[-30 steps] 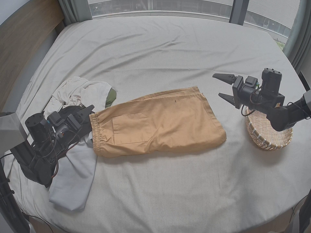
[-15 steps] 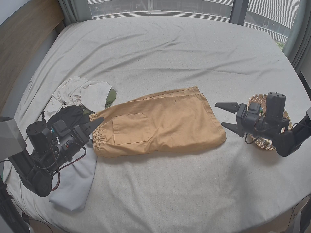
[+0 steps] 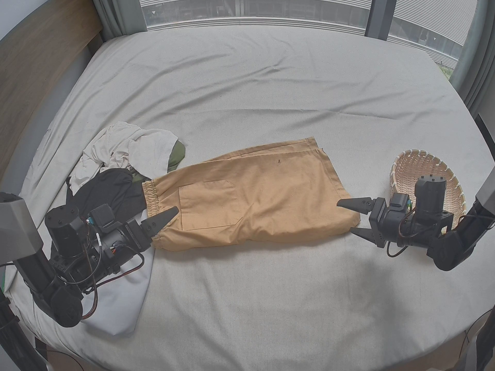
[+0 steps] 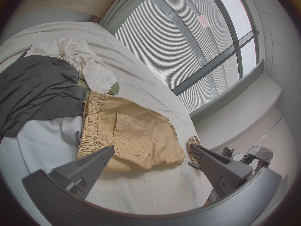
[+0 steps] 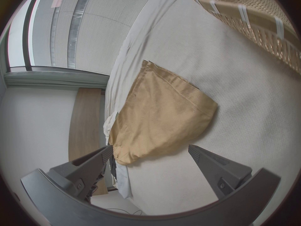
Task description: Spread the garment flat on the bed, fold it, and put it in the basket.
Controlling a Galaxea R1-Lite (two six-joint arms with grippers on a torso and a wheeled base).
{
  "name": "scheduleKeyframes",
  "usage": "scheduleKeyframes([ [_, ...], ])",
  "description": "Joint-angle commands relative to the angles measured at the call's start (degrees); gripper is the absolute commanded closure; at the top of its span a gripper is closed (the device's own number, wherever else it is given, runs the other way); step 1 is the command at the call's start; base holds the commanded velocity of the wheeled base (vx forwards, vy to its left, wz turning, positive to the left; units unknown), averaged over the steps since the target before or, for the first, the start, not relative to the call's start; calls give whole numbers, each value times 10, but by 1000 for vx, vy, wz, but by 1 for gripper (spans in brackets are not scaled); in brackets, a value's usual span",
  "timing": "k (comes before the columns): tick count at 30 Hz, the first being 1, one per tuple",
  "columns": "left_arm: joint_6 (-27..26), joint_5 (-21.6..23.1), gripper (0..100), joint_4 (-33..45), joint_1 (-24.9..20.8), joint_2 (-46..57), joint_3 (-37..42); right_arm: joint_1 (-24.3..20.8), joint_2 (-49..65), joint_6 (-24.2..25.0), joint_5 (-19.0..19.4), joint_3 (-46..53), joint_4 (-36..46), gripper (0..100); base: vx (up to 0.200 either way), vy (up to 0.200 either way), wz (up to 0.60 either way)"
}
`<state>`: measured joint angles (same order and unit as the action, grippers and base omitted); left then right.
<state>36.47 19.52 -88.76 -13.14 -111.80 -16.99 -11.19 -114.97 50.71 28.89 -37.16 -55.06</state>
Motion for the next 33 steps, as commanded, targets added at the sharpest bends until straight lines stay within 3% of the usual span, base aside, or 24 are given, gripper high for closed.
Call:
scheduleKeyframes([
  [1, -4, 0, 0, 0, 0, 1, 3, -4, -63, -6, -15, -14, -16, 0, 0, 0, 0],
  [13, -4, -1, 0, 0, 0, 0, 4, -12, -120, -7, -19, -51, -47, 0, 0, 0, 0],
  [26, -4, -2, 0, 0, 1, -3, 3, -60, -186, -8, -89, -171, -72, 0, 0, 0, 0],
  [33, -4, -3, 0, 0, 5, -3, 0, -61, -195, -9, -95, -203, -75, 0, 0, 0, 0],
])
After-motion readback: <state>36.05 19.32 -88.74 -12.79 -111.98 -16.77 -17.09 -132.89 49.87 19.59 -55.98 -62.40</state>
